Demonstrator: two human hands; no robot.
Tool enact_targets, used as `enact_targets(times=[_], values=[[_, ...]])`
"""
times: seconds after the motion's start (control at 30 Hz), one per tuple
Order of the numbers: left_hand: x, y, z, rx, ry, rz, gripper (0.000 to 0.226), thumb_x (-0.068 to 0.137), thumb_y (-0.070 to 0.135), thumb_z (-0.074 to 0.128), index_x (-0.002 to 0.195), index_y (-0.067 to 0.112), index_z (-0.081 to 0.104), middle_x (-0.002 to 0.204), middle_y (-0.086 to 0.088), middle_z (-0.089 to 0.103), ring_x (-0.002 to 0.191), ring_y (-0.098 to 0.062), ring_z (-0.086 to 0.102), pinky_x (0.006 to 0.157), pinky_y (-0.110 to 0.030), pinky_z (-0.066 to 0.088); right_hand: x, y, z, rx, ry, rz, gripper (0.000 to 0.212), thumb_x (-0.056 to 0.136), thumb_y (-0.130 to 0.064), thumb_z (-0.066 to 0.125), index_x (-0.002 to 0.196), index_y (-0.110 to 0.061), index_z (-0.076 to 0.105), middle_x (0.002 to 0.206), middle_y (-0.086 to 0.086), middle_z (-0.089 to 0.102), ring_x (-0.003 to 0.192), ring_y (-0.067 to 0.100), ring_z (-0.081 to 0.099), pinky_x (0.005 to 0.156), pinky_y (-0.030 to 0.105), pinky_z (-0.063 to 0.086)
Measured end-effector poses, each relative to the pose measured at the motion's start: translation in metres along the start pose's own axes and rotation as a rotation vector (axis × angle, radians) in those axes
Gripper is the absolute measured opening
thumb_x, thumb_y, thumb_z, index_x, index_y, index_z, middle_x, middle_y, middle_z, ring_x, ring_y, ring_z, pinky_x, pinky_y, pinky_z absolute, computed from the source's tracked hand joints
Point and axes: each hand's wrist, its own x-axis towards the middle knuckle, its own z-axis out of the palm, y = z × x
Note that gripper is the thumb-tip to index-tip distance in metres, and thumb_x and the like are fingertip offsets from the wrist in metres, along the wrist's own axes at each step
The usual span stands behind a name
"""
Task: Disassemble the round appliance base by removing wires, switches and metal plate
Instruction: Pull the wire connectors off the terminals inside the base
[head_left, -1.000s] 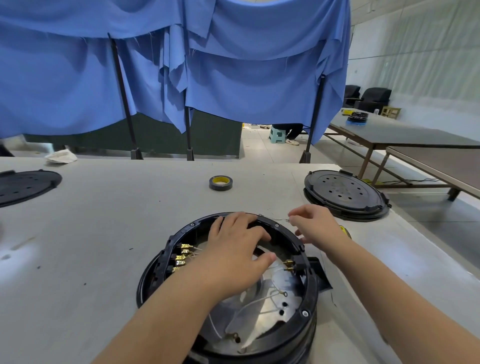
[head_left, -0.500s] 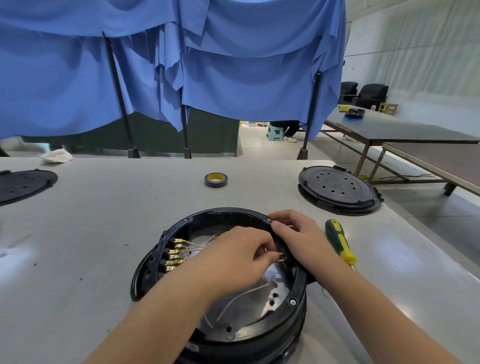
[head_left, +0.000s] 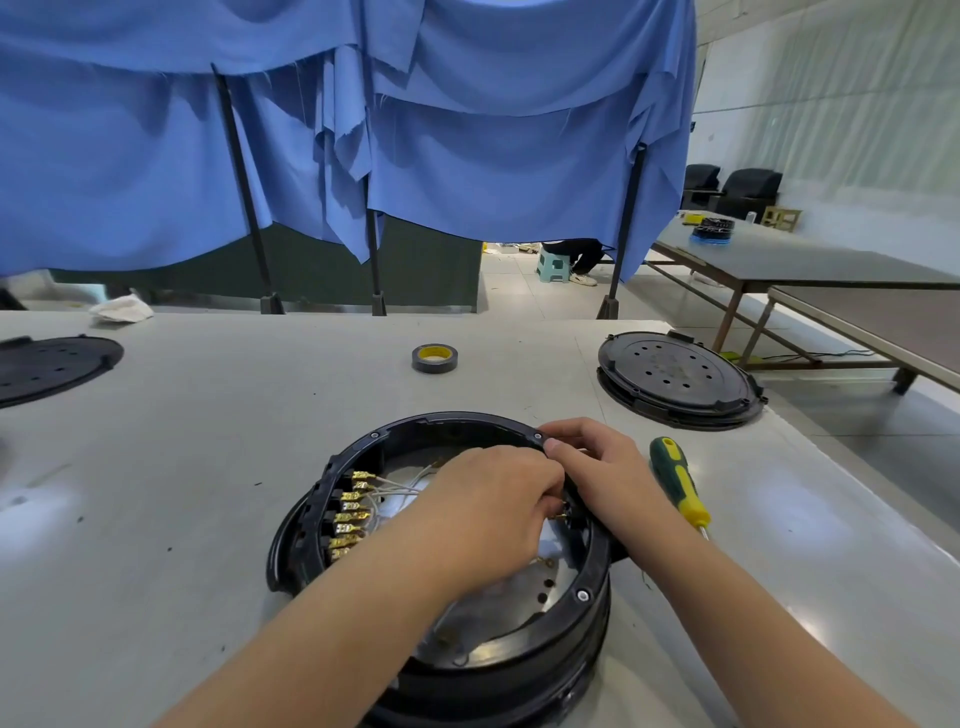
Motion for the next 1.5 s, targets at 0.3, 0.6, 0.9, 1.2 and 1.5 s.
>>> enact_targets(times=[0.3,0.6,0.9,1.2,1.5], values=[[0.0023,-0.0025,0.0032,-0.014,-0.039,-0.041,0.021,0.096,0.021,0.049,0.079,0.024,0.038,0.072,0.007,0.042,0.078,-0.017,0.042,0.073,-0.035,0.037,0.0003,-0.0017,-0.0005,-0.016,-0.023,0.0,0.016,0.092,-0.003,0.057,0.102,-0.009,0.067,0.078,0.0,0.064,0.057,-0.001,0.059,0.054,0.012,0.048],[0.0026,-0.0019,0.0053,0.11,-0.02,-0.016,0.018,0.097,0.022,0.045,0.083,0.027,0.035,0.085,0.01,0.042,0.084,-0.016,0.038,0.078,-0.034,0.033,-0.0006,-0.0043,-0.0012,-0.015,-0.031,0.006,0.015,0.093,-0.004,0.057,0.102,-0.01,0.067,0.082,0.001,0.064,0.062,0.005,0.06,0.055,0.012,0.048],[0.0036,-0.003,0.0049,-0.099,-0.064,-0.075,0.017,0.094,0.016,0.052,0.081,0.02,0.042,0.083,0.005,0.045,0.091,-0.022,0.046,0.087,-0.044,0.042,0.0017,-0.0017,-0.0001,-0.037,-0.022,-0.013,0.016,0.092,-0.004,0.057,0.102,-0.012,0.067,0.083,-0.001,0.065,0.067,0.006,0.06,0.057,0.01,0.048],[0.0075,0.0011,0.0038,0.273,0.011,0.045,0.02,0.092,0.014,0.048,0.086,0.027,0.033,0.089,0.012,0.036,0.085,-0.013,0.028,0.074,-0.031,0.02,0.0029,-0.002,-0.0004,0.03,-0.033,0.002,0.016,0.092,-0.002,0.057,0.094,-0.015,0.065,0.082,0.0,0.064,0.066,0.011,0.061,0.058,0.017,0.051],[0.0064,-0.0027,0.0096,0.065,-0.015,-0.084,0.016,0.096,0.021,0.047,0.083,0.027,0.04,0.069,0.014,0.035,0.09,-0.016,0.039,0.095,-0.039,0.03,0.0022,-0.0004,-0.0013,-0.021,-0.021,-0.007,0.015,0.093,-0.007,0.057,0.101,-0.013,0.068,0.079,-0.003,0.064,0.056,-0.002,0.058,0.056,0.012,0.048]])
